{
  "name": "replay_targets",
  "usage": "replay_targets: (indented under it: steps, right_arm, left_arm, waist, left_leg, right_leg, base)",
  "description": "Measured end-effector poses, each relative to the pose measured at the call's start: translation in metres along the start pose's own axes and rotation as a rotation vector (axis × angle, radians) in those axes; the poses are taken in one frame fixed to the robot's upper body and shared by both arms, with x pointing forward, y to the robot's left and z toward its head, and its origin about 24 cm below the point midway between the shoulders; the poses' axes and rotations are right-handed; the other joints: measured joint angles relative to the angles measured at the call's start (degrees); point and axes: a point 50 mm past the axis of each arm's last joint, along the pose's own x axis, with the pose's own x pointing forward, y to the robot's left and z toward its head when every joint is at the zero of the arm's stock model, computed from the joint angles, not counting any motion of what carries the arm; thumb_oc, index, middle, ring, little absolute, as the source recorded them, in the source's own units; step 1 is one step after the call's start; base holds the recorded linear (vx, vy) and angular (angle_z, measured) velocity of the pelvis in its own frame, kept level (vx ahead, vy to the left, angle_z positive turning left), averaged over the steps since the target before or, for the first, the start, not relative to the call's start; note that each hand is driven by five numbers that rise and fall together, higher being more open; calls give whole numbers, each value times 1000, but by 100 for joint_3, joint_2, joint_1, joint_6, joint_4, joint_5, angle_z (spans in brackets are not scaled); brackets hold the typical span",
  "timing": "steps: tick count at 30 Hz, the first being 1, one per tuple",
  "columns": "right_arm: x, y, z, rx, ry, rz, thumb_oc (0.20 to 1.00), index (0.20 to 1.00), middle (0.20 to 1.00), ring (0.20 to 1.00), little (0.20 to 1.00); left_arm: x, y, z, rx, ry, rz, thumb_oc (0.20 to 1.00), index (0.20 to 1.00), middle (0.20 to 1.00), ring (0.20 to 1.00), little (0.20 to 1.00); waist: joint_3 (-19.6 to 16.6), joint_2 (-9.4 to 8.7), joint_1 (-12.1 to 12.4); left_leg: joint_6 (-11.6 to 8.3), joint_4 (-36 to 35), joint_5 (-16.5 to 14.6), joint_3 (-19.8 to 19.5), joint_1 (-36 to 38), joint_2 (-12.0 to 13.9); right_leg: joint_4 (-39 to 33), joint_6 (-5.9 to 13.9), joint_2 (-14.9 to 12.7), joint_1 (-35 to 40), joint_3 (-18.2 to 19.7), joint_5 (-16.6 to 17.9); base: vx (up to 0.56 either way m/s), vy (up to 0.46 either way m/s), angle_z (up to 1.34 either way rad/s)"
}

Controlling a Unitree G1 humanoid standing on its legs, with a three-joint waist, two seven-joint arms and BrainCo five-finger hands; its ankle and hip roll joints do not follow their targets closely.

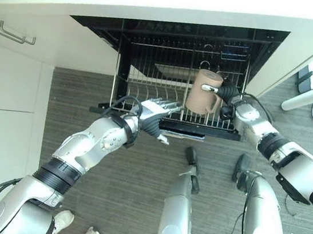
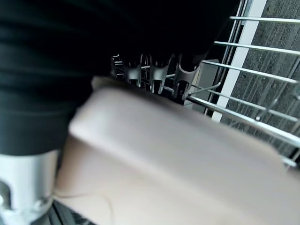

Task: Place the dishes in the dishwasher.

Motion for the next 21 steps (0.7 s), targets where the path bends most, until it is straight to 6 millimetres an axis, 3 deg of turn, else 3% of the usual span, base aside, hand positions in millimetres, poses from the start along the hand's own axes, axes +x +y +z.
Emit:
replay_targets:
  steps: [4, 10, 21]
  right_arm:
    - [-2, 2, 2, -122, -48, -72, 1000, 1000, 1000, 1000, 1000]
    - [-15, -13, -2, -245, -118, -298, 1000, 1000, 1000, 1000, 1000]
    - [-22, -22, -2, -432, -175, -313, 1000, 1000, 1000, 1000, 1000]
  left_arm:
    - [0, -1, 0, -2, 1, 1, 1000, 1000, 1000, 1000, 1000]
    - [-8, -28, 1, -77, 27, -8, 1000, 1000, 1000, 1000, 1000]
    - [-9, -29, 1, -84, 31, 27, 1000, 1000, 1000, 1000, 1000]
  waist:
    - [1, 2, -6]
    - [51, 119, -57]
    - [62, 179, -155]
  left_leg:
    - [-1, -2, 0, 3, -4, -1]
    - [9, -48, 6, 60, 5, -67]
    - [51, -113, 49, 146, 114, -61]
  right_leg:
    - [-4, 0, 1, -6, 3, 0]
    - [7, 21, -62, -63, 78, 10]
    - [28, 14, -59, -61, 163, 16]
  base:
    - [16, 42, 0]
    - [20, 65, -2]
    - [2, 22, -4]
